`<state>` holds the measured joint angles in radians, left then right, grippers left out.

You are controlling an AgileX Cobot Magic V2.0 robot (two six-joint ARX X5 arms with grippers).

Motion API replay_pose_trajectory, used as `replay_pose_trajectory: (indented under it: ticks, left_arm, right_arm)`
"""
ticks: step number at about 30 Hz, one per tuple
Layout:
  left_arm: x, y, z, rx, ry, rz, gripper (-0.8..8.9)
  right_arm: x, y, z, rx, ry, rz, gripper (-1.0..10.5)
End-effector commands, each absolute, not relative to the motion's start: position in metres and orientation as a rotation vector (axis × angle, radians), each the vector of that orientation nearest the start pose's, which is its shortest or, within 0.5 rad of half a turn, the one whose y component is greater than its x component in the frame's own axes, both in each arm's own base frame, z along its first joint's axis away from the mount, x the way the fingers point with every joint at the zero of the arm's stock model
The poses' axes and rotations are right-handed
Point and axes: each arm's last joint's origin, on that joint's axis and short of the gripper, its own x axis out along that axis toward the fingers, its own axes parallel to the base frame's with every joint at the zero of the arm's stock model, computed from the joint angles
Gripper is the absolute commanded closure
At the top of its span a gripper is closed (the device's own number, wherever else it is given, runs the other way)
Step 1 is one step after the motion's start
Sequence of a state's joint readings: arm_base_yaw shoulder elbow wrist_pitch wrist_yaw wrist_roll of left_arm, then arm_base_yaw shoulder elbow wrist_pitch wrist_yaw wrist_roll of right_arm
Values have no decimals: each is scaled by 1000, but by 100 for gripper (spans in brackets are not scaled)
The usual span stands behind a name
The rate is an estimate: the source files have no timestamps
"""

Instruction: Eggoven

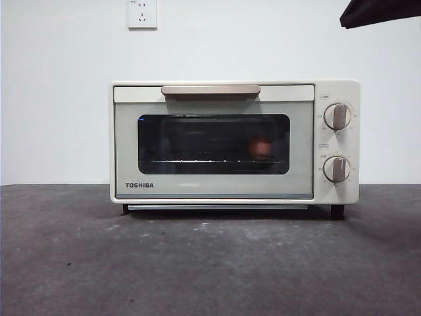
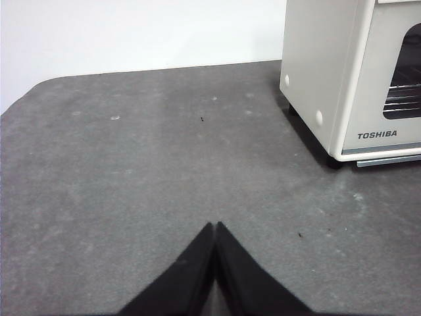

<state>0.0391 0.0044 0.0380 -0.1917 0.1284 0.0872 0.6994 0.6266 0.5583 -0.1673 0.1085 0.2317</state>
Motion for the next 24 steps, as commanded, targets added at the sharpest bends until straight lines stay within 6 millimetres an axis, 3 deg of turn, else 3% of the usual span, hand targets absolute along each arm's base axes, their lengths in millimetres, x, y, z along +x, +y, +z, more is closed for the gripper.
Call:
replay_pose_trajectory:
  ticks: [1, 14, 18, 24]
  left_arm:
    - [95, 0, 150, 65, 190, -97, 806]
    - [95, 0, 150, 65, 190, -97, 806]
    - [95, 0, 150, 65, 190, -97, 806]
    - [95, 0, 150, 65, 190, -97, 806]
  right_arm:
    - [116, 94, 281, 125, 273, 564, 944]
    - [116, 94, 281, 122, 273, 565, 944]
    - [116, 94, 281, 17, 239, 548, 944]
    - [110, 81, 290, 10, 158, 468, 944]
